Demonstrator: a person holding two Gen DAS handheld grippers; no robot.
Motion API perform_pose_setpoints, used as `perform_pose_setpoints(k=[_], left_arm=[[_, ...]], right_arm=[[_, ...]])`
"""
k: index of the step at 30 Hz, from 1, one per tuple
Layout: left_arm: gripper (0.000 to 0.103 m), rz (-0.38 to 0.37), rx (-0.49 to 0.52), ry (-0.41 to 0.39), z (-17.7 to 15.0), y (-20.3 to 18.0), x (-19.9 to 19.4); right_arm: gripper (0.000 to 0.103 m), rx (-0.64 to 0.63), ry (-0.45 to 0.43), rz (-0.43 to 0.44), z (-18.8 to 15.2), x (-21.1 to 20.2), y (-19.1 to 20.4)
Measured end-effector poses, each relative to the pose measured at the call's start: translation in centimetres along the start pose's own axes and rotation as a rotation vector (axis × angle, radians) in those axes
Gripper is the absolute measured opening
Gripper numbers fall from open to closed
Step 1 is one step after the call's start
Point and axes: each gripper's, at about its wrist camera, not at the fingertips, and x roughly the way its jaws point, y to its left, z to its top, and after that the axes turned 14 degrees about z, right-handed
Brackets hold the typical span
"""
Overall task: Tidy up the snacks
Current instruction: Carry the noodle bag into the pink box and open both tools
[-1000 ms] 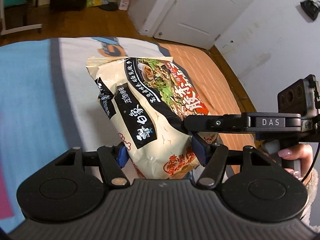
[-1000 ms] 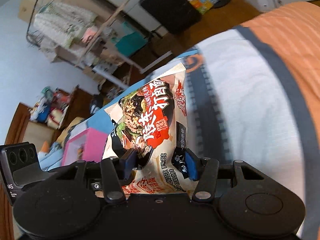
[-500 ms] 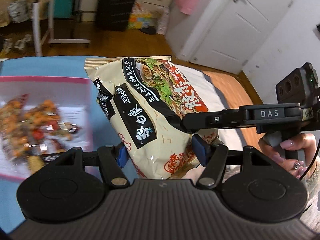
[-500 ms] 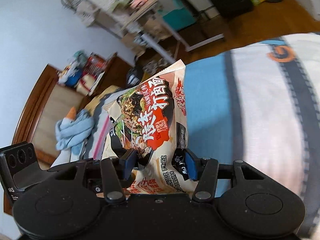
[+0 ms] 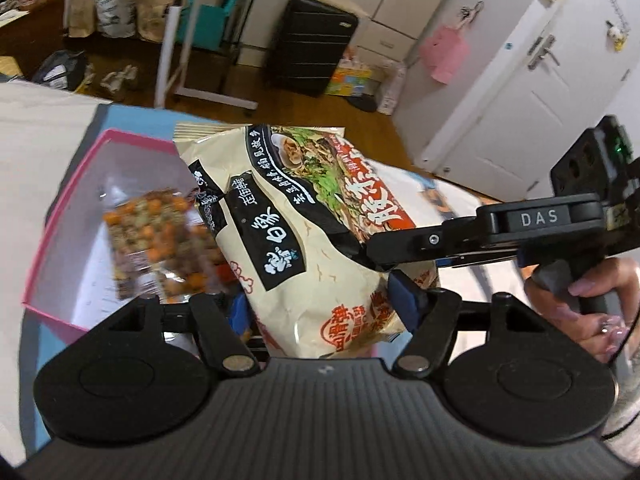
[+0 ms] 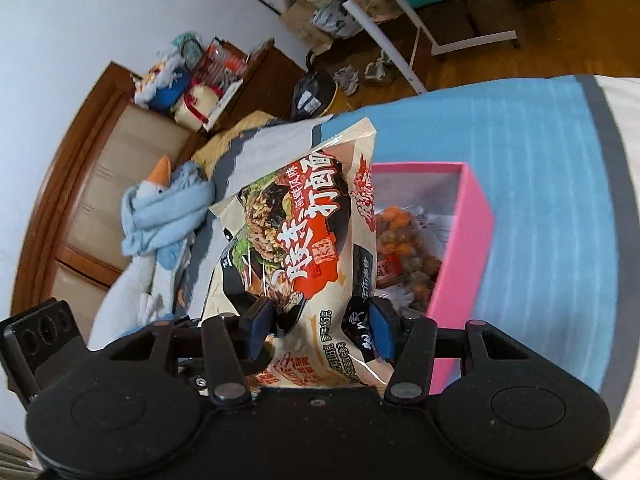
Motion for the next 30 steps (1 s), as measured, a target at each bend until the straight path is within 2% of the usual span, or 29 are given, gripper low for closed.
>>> perform_pose_setpoints(k=[5,8,11,13,15,17,22,25,30], left_arm=[[0.068,0.03,0.023,0.011,-0.1,0.8,1.7],[0.068,0.037,0.016,0.048,0.1,1.4,3.0],[0.069,0.068,0.032,0.074,0.1,1.2,4.2],[0.071,0.087,0.043,0.106,0.3,0.9,5.3],[0.072,0.108,0.054,0.137,0.7,0.5,6.2],[0.077,0.133,0.06,0.142,0.8,0.4,6.6],[0.082,0.221,0.101,0.123,-0.1,-0.1,5.9],[0.081,0.287,0.109,0.065,-0.4,-0.4,4.7],[0.081,0.245,0.034,0.054,-0.7,0.4,4.0]], right_arm=[[0.058,0.068,0.003,0.011,0.2,1.7,-1.8],[0.058,0.082,-0.008,0.009,-0.2,2.8,-2.5],[0.061,0.041,0.005,-0.009,-0.5,4.0,-2.6],[0.068,0.001,0.018,-0.03,-0.3,4.8,-2.6],[0.069,-0.014,0.006,-0.054,-0.3,5.0,-2.7],[0.069,-0.027,0.003,-0.049,-0.3,4.9,-2.7],[0.069,-0.042,0.016,-0.011,-0.8,3.9,-2.6],[0.069,-0.061,0.024,-0.027,-1.4,3.6,-2.4],[0.068,-0.135,0.035,-0.047,-2.0,3.3,-1.8]])
